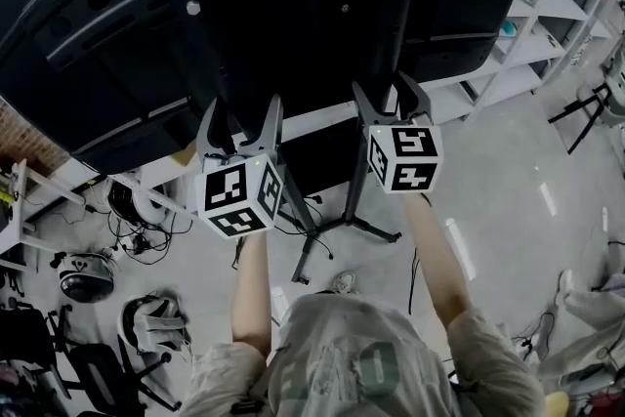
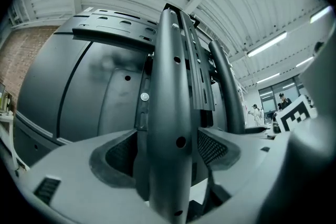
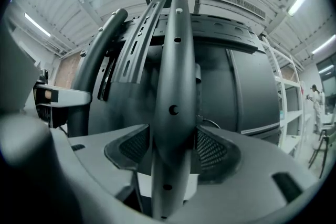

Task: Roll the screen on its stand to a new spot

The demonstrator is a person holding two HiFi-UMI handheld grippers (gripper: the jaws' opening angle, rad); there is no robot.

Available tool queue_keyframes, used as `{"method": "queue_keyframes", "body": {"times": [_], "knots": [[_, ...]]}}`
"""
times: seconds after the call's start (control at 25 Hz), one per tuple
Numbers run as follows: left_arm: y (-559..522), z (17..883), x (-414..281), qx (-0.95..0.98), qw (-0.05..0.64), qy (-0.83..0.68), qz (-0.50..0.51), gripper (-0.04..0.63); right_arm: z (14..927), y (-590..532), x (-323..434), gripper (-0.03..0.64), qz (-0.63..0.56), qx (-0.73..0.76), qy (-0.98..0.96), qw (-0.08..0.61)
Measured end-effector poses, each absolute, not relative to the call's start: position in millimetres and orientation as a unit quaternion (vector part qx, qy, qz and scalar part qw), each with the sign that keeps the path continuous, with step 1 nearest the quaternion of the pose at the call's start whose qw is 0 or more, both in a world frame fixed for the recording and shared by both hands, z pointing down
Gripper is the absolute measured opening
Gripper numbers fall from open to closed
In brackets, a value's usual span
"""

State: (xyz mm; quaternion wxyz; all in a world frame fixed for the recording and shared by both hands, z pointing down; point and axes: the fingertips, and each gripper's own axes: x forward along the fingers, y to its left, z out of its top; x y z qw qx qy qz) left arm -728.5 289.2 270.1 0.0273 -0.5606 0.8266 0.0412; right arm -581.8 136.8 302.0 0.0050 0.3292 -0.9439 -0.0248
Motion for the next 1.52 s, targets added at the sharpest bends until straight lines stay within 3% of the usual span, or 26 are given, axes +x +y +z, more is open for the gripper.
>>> {"method": "queue_keyframes", "body": {"times": [0.2, 0.36, 0.56, 1.52], "knots": [[278.4, 278.3, -733.0, -0.554, 0.016, 0.832, 0.027, 0.34, 310.8, 125.2, -593.3, 0.261, -0.028, 0.328, -0.944, 0.022], [267.0, 280.2, -734.0, -0.56, 0.024, 0.828, 0.013, 0.254, 316.7, 113.7, -606.3, 0.261, -0.028, 0.325, -0.945, 0.032], [252.0, 290.5, -738.6, -0.567, 0.02, 0.823, -0.001, 0.227, 319.8, 108.6, -622.8, 0.248, -0.015, 0.303, -0.953, 0.006], [245.6, 287.7, -744.4, -0.566, 0.028, 0.823, 0.02, 0.215, 318.2, 99.3, -626.0, 0.199, -0.011, 0.312, -0.95, -0.011]]}}
